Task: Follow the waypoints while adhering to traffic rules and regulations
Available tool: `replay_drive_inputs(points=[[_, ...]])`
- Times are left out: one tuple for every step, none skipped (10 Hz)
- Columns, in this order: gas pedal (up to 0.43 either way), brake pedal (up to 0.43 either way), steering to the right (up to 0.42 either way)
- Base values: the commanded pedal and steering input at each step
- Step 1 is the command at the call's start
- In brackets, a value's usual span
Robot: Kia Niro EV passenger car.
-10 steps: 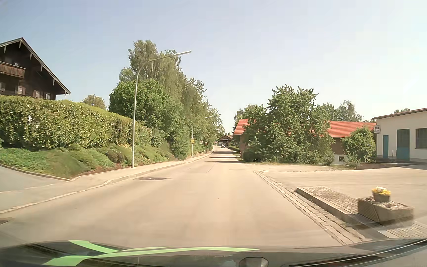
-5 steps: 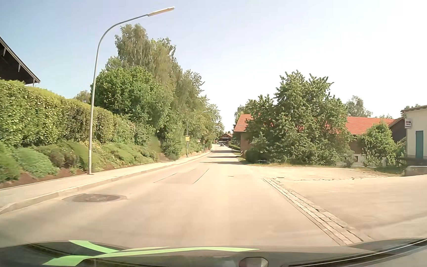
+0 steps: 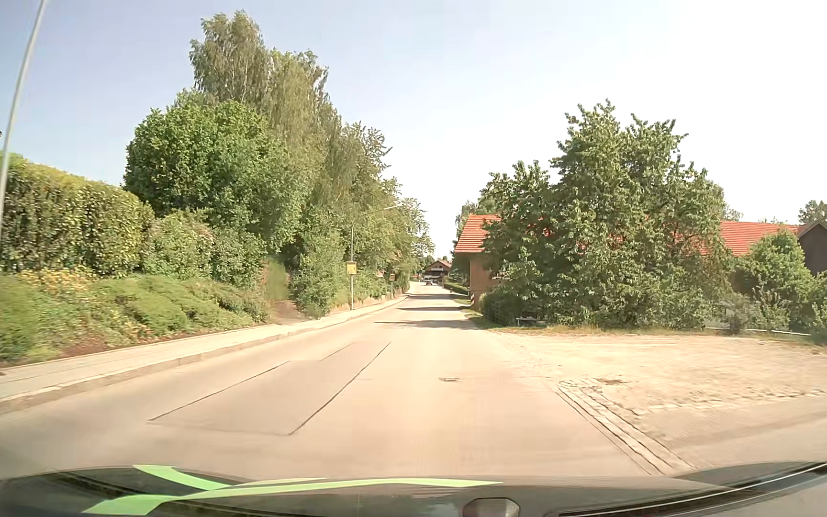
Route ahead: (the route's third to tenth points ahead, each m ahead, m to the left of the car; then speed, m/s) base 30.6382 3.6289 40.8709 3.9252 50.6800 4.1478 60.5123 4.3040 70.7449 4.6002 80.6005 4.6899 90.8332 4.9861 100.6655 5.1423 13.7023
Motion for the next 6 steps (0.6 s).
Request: replay_drive_inputs(points=[[0.11,0.0,-0.004],[0.11,0.0,-0.004],[0.11,0.0,-0.004],[0.11,0.0,-0.004],[0.11,0.0,-0.004],[0.11,0.0,-0.004]])
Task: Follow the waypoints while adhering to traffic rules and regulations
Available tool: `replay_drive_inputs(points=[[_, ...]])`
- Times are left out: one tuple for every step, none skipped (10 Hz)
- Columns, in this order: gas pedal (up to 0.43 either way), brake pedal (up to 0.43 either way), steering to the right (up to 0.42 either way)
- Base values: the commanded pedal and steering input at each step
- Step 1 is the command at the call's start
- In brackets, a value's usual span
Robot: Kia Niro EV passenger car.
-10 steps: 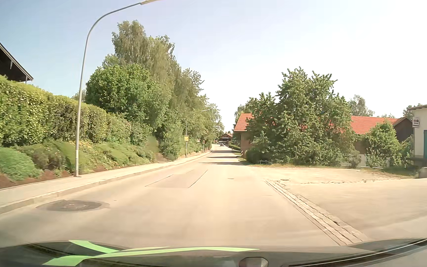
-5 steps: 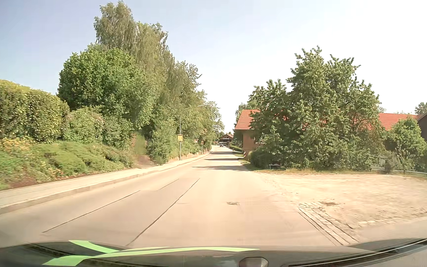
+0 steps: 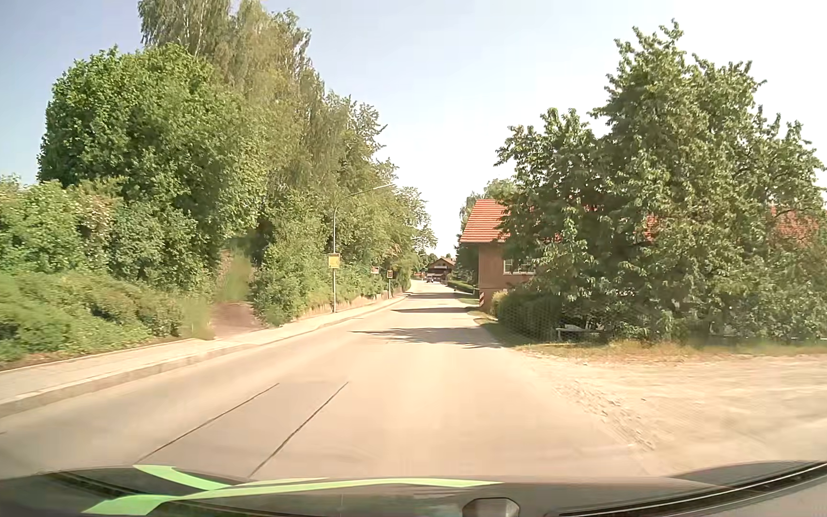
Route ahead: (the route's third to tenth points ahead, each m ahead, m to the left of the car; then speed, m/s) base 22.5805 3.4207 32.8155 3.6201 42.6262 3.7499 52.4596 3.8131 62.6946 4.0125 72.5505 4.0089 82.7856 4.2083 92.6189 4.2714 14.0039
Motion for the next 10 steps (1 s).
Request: replay_drive_inputs(points=[[0.11,0.0,-0.005],[0.11,0.0,-0.005],[0.11,0.0,-0.005],[0.11,0.0,-0.005],[0.11,0.0,-0.005],[0.11,0.0,-0.005],[0.11,0.0,-0.005],[0.11,0.0,-0.005],[0.11,0.0,-0.005],[0.11,0.0,-0.005]])
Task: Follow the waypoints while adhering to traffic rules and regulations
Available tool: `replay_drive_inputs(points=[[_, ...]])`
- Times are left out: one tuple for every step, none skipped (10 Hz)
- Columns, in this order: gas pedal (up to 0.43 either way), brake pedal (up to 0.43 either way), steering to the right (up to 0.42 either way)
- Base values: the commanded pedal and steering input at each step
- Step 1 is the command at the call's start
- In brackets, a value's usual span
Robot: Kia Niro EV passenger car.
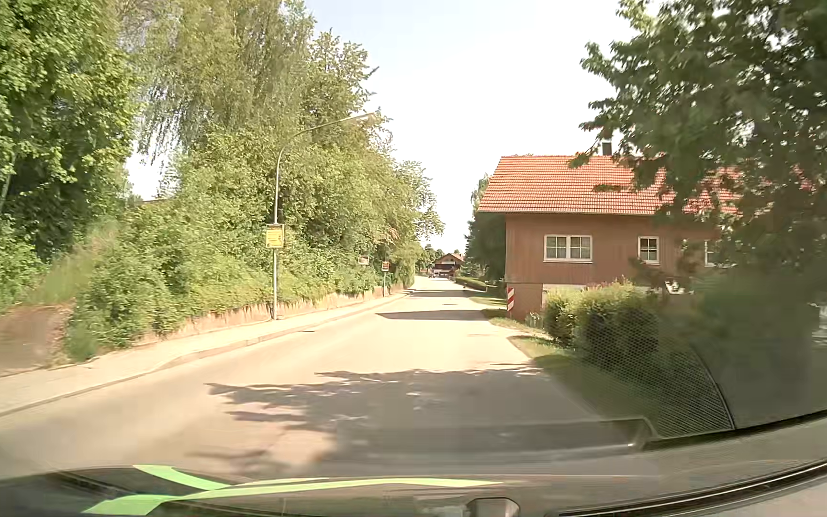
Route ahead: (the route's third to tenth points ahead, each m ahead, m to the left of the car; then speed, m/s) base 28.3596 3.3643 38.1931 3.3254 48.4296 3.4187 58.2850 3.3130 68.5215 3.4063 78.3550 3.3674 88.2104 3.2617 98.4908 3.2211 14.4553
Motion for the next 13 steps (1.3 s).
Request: replay_drive_inputs(points=[[0.11,0.0,-0.004],[0.11,0.0,-0.004],[0.11,0.0,-0.002],[0.11,0.0,0.001],[0.11,0.0,0.002],[0.11,0.0,0.002],[0.098,0.0,0.001],[0.028,0.0,0.0],[0.0,0.0,0.0],[0.0,0.0,0.001],[0.0,0.0,0.004],[0.0,0.0,0.004],[0.0,0.0,0.005]])
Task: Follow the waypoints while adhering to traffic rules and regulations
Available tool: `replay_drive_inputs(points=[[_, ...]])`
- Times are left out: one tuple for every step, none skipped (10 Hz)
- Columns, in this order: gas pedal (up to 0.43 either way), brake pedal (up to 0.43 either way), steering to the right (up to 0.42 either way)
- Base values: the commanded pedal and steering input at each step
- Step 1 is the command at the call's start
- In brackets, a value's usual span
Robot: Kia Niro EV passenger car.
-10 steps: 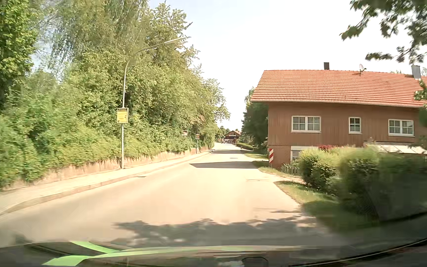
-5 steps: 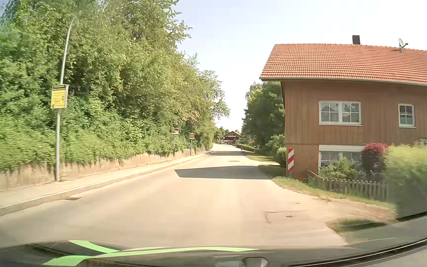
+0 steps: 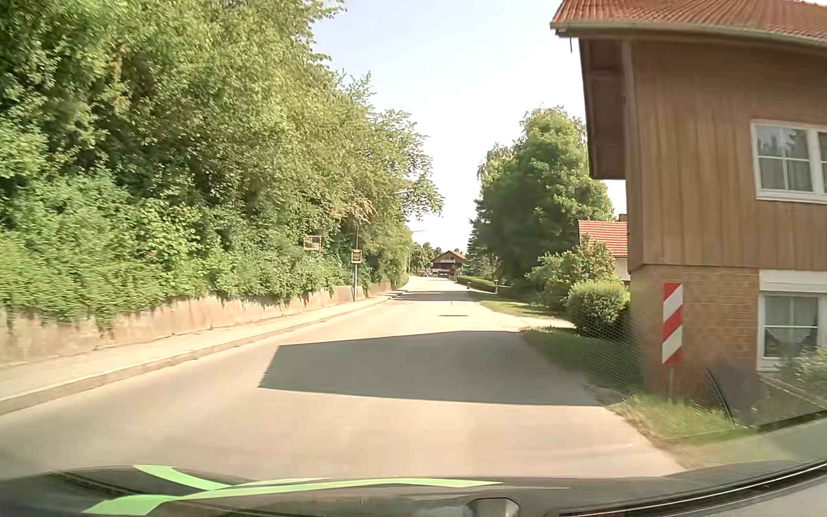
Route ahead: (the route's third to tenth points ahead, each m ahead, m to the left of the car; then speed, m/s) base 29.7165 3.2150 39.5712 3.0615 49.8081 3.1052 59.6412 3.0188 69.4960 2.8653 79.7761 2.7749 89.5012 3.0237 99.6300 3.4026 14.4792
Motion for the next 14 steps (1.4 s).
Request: replay_drive_inputs(points=[[0.0,0.0,0.004],[0.0,0.0,0.004],[0.0,0.0,0.004],[0.0,0.0,0.004],[0.0,0.0,0.004],[0.0,0.0,0.003],[0.0,0.0,0.002],[0.0,0.0,0.002],[0.0,0.0,0.002],[0.0,0.0,0.002],[0.0,0.0,0.002],[0.0,0.0,0.002],[0.039,0.0,0.002],[0.047,0.0,0.002]])
